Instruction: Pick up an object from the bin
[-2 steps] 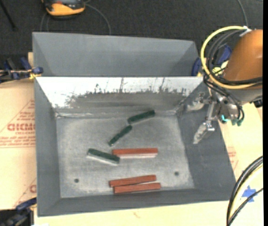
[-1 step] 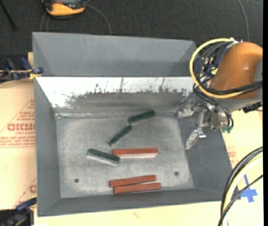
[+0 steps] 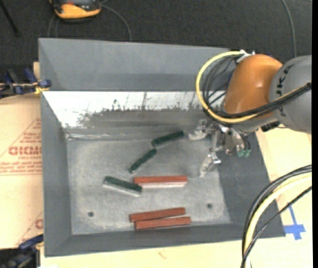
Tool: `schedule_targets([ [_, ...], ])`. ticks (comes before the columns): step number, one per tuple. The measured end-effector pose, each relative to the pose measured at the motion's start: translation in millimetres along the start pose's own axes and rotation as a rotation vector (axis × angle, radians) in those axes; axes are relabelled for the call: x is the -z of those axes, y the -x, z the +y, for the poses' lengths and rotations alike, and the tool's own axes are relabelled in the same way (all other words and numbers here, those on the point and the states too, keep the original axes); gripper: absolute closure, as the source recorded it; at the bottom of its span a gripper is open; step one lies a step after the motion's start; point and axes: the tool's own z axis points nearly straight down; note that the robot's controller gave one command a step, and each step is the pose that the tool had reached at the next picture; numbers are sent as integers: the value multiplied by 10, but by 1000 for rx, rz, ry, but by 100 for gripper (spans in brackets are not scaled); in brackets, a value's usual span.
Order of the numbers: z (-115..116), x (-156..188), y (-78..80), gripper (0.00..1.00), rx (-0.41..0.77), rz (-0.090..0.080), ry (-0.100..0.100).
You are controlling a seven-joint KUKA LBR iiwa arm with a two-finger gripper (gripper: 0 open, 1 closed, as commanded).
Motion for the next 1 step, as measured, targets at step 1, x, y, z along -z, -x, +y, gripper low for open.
schedule_targets([
  [1,461,-417,-619,100,-72,12,3],
])
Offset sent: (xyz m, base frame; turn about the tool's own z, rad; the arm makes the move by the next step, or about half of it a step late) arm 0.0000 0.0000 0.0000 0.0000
